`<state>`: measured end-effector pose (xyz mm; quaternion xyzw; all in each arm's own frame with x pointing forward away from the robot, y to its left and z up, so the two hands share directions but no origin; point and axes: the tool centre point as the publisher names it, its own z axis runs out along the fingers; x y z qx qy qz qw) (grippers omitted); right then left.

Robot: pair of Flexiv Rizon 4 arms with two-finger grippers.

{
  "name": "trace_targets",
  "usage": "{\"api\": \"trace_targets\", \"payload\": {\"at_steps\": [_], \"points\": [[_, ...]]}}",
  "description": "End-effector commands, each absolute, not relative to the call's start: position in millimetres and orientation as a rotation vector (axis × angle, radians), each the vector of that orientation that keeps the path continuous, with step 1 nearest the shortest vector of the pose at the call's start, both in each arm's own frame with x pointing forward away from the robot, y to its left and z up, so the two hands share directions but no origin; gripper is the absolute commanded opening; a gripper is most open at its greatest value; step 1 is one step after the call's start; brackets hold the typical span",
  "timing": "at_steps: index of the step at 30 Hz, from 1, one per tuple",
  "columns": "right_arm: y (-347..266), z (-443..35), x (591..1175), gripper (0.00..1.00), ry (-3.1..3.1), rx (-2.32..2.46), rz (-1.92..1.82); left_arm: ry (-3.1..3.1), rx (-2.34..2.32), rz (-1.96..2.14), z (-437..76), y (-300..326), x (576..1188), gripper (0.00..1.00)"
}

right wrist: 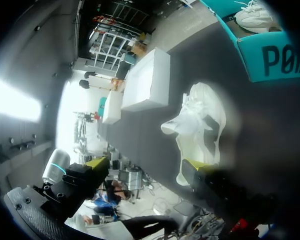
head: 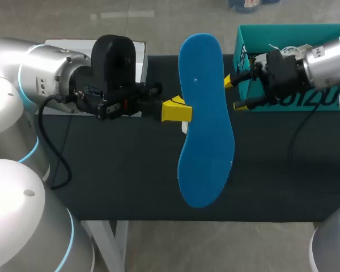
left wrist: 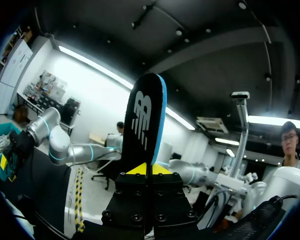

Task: Take the shoe out of the shoebox, open the shoe tongue, remove and reinsert the insole, then place the shoe into the shoebox

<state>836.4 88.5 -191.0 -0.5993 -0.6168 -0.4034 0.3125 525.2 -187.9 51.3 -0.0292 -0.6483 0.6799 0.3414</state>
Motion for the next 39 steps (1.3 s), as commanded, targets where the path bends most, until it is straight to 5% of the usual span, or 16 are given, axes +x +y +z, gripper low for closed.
{"api": "trace_targets", "payload": {"at_steps": [1, 23, 39], "points": [[52, -150, 831, 1.0, -1.625, -1.421, -0.978, -1.684, -0.077, 1.769, 51, -189, 525, 0.0], [63, -64, 835, 1.0, -1.15, -1.579, -1.381, -1.684, -0.077, 1.769, 51, -189, 525, 0.0], [74, -55, 838, 1.0, -1.24, -1.522, -1.332, -1.684, -0.077, 1.769, 51, -189, 525, 0.0]]}}
